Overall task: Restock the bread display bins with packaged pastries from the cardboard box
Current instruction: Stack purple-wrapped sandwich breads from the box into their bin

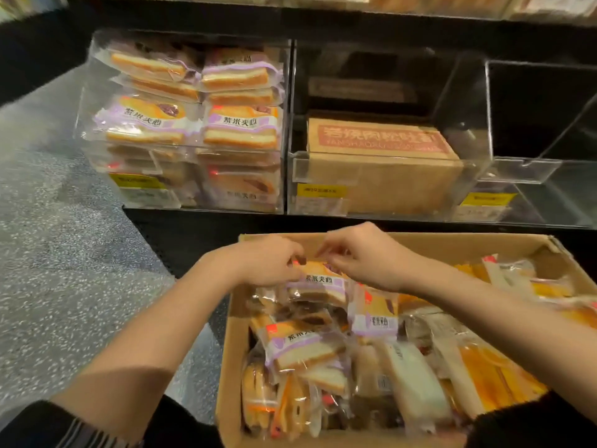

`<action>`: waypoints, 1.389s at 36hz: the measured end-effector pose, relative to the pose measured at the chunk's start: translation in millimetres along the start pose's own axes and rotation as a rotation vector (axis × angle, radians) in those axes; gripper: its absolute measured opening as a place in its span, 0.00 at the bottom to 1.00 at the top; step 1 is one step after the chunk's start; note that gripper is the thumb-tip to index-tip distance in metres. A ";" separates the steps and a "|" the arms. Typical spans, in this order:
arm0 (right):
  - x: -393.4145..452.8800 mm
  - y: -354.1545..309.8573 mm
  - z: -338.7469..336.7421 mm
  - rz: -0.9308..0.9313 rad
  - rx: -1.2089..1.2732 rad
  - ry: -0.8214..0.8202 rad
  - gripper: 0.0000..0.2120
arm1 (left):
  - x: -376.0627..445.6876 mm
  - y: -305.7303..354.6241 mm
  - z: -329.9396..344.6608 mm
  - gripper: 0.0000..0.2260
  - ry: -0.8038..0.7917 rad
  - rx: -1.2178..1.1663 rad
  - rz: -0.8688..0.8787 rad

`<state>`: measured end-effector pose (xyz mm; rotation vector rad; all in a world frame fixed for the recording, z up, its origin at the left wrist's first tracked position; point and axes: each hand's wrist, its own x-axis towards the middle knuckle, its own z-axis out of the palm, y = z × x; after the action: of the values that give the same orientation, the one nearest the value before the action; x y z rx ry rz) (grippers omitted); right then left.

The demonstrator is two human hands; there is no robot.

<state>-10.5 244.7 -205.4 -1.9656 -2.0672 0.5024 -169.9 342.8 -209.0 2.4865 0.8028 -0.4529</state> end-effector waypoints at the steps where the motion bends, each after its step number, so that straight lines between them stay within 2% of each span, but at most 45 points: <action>1: -7.4 6.3 4.3 0.013 -0.009 -0.042 0.11 | 3.0 3.7 5.4 0.17 -0.036 0.048 0.010; 3: -20.0 17.3 13.0 0.036 -0.045 -0.137 0.12 | 8.8 9.9 14.5 0.18 -0.114 0.104 0.032; 8: -31.7 43.3 26.8 0.105 -0.266 -0.313 0.27 | 20.2 18.7 33.3 0.19 -0.231 0.144 0.034; 11: -28.9 68.4 33.0 0.270 -0.339 -0.425 0.20 | 30.3 20.1 40.7 0.19 -0.250 0.166 0.018; 14: -25.0 93.1 45.0 0.332 -0.362 -0.530 0.12 | 40.0 23.2 45.8 0.19 -0.262 0.192 0.016; 20: -12.4 124.1 71.7 0.325 -0.275 -0.509 0.20 | 50.9 33.4 57.5 0.18 -0.244 0.167 0.060; 22: -9.9 129.2 76.6 0.314 -0.276 -0.475 0.18 | 53.5 34.3 61.7 0.17 -0.241 0.154 0.064; 25: -6.3 135.2 75.9 0.268 -0.302 -0.482 0.11 | 56.4 36.3 66.3 0.18 -0.244 0.089 0.064; 29: -5.7 134.4 56.3 0.198 -0.215 -0.533 0.13 | 57.5 43.9 65.5 0.23 -0.212 -0.053 0.048; 32: -10.3 125.5 39.0 0.146 -0.052 -0.448 0.13 | 57.6 46.7 63.8 0.35 -0.145 -0.218 0.011; 34: -13.2 117.5 28.7 0.122 0.055 -0.355 0.13 | 57.7 49.3 60.6 0.38 -0.068 -0.297 -0.011; 36: -14.2 109.3 21.5 0.107 0.218 -0.287 0.11 | 56.1 51.8 55.2 0.37 0.051 -0.398 -0.029; 39: -15.8 98.0 18.7 0.100 0.482 -0.212 0.08 | 53.9 52.5 46.8 0.33 0.342 -0.733 -0.074; 41: -15.8 92.8 21.1 0.103 0.587 -0.110 0.08 | 52.5 47.1 39.9 0.35 0.508 -0.909 -0.151; 42: -15.3 91.1 22.4 0.119 0.641 -0.060 0.07 | 52.0 43.8 36.9 0.35 0.544 -0.948 -0.188; 44: -12.1 87.2 24.6 0.155 0.719 0.005 0.05 | 51.3 37.1 32.6 0.32 0.514 -0.909 -0.217; 46: -7.8 85.4 27.3 0.188 0.679 0.059 0.04 | 49.0 33.9 30.8 0.25 0.451 -0.821 -0.167; 49: -3.5 94.7 33.9 0.283 0.435 0.100 0.15 | 45.0 29.5 30.5 0.20 0.461 -0.744 -0.153; 50: -2.8 101.1 36.6 0.321 0.354 0.071 0.16 | 44.0 26.7 30.1 0.19 0.465 -0.720 -0.156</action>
<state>67.0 242.4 -279.9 -2.0624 -1.4989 0.7875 -124.3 327.7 -244.3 1.8605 1.1020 0.3418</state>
